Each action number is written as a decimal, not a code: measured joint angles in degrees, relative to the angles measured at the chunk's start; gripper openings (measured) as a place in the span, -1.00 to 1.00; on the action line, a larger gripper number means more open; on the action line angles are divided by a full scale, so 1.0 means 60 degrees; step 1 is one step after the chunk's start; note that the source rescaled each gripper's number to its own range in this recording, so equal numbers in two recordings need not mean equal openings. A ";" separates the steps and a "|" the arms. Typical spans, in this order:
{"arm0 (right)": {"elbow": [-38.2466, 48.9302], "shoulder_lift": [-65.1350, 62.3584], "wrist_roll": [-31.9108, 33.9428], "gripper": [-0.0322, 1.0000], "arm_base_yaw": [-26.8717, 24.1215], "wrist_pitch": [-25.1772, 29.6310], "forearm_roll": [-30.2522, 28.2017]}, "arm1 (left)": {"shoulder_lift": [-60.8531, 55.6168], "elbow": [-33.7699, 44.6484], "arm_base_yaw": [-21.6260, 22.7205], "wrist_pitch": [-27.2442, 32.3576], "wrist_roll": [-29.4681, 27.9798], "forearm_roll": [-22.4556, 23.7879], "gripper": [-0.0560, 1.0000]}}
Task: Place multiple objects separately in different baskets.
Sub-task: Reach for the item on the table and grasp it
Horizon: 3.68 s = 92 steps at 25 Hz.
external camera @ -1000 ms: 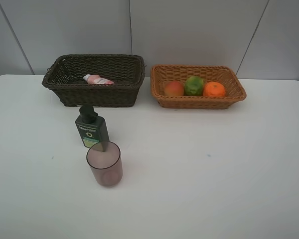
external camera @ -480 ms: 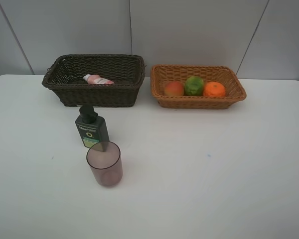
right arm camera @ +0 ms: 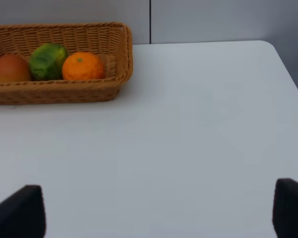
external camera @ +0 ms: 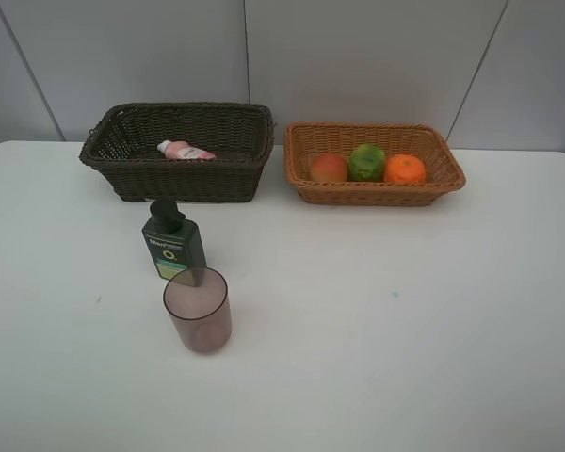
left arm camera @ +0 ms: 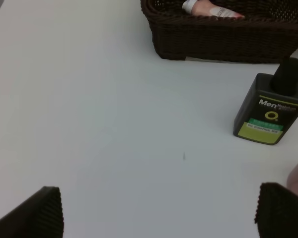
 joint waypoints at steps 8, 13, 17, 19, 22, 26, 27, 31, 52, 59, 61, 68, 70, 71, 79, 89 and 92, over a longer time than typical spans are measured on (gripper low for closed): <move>0.0000 0.0000 0.0000 1.00 0.0000 0.0000 -0.0010 | 0.0000 0.0000 0.0000 0.0000 0.0000 0.0000 1.00; 0.0000 0.0000 0.0000 1.00 0.0000 0.0000 -0.0010 | 0.0000 0.0000 0.0000 0.0000 0.0000 0.0000 1.00; 0.0000 0.0000 0.0000 1.00 0.0000 0.0000 -0.0010 | 0.0000 0.0000 0.0000 0.0000 0.0000 0.0000 1.00; 0.0000 0.0000 0.0000 1.00 0.0000 0.0000 -0.0010 | 0.0000 0.0000 0.0000 0.0000 0.0000 0.0000 1.00; 0.0000 0.0000 0.0000 1.00 0.0000 0.0000 -0.0010 | 0.0000 0.0000 0.0000 0.0000 0.0000 0.0000 1.00; 0.0000 0.0000 0.0000 1.00 0.0000 0.0000 -0.0010 | 0.0000 0.0000 0.0000 0.0000 0.0000 0.0000 1.00; 0.0000 0.0000 0.0000 1.00 0.0000 0.0000 -0.0010 | 0.0000 0.0000 0.0000 0.0000 0.0000 0.0000 1.00; 0.0000 0.0000 0.0000 1.00 0.0000 0.0000 -0.0010 | 0.0000 0.0000 0.0000 0.0000 0.0000 0.0000 1.00; 0.0000 0.0000 0.0000 1.00 0.0000 0.0000 -0.0017 | 0.7608 -0.2452 -0.0417 -0.0464 0.0735 -0.0111 1.00; 0.0000 0.0000 0.0000 1.00 0.0000 0.0000 -0.0017 | 1.1887 -0.4611 -0.2042 -0.0492 0.4159 -0.0032 1.00; 0.0000 0.0000 0.0000 1.00 0.0000 0.0000 -0.0017 | 1.2922 -0.5280 -0.2412 -0.0519 0.5325 -0.0004 1.00; 0.0000 0.0000 0.0000 1.00 0.0000 0.0000 -0.0017 | 1.5284 -0.6760 -0.3380 -0.0649 0.9229 -0.0039 1.00; 0.0000 0.0000 0.0000 1.00 0.0000 0.0000 -0.0017 | 1.5610 -0.6843 -0.3537 -0.0652 1.0289 -0.0180 1.00; 0.0000 0.0000 0.0000 1.00 0.0000 0.0000 -0.0017 | 1.5751 -0.6844 -0.3586 -0.0652 1.0832 -0.0276 1.00; 0.0000 0.0000 0.0000 1.00 0.0000 0.0000 -0.0017 | 1.6480 -0.6844 -0.3801 -0.0823 1.2998 -0.0653 1.00; 0.0000 0.0000 0.0000 1.00 0.0000 0.0000 -0.0017 | 1.7314 -0.6852 -0.3801 -0.1480 1.3105 -0.0814 1.00; 0.0000 0.0000 0.0000 1.00 0.0000 0.0000 -0.0017 | 1.7601 -0.6852 -0.3801 -0.1751 1.3106 -0.0814 1.00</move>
